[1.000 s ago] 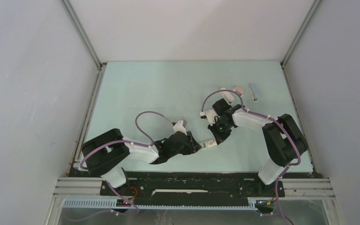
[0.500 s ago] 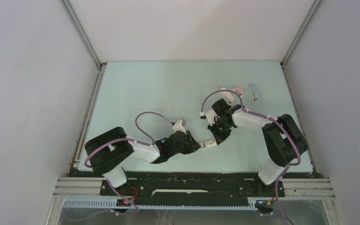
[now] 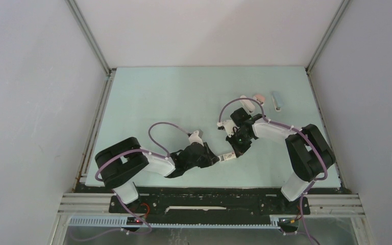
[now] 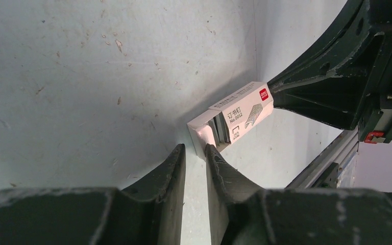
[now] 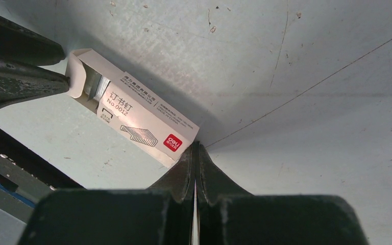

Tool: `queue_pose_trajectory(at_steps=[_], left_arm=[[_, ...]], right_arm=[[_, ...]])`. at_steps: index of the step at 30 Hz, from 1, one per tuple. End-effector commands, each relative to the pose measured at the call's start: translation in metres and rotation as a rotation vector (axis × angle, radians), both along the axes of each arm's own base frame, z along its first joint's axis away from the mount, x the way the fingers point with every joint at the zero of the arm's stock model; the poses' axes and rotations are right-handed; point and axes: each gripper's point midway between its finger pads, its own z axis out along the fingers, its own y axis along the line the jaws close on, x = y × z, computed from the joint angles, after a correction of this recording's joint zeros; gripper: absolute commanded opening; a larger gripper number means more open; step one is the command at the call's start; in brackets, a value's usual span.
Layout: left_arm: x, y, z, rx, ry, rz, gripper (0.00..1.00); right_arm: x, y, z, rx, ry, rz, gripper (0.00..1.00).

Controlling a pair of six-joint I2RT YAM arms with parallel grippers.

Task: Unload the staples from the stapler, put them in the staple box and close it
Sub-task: Close the staple box at the center of the board.

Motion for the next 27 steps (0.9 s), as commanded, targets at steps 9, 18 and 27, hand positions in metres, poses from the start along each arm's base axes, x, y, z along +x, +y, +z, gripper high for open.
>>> queue_pose_trajectory(at_steps=[9, 18, 27], left_arm=[[0.005, -0.006, 0.001, 0.01, 0.008, -0.001, 0.23], [0.005, -0.009, 0.004, 0.005, 0.004, -0.012, 0.22], [0.005, -0.009, 0.006, -0.001, 0.0, -0.014, 0.22]], right_arm=[[-0.006, 0.011, -0.009, -0.004, 0.007, 0.05, 0.01], [-0.009, 0.016, -0.012, -0.018, 0.0, 0.074, 0.01], [-0.014, 0.02, -0.013, -0.021, 0.006, 0.093, 0.01]])
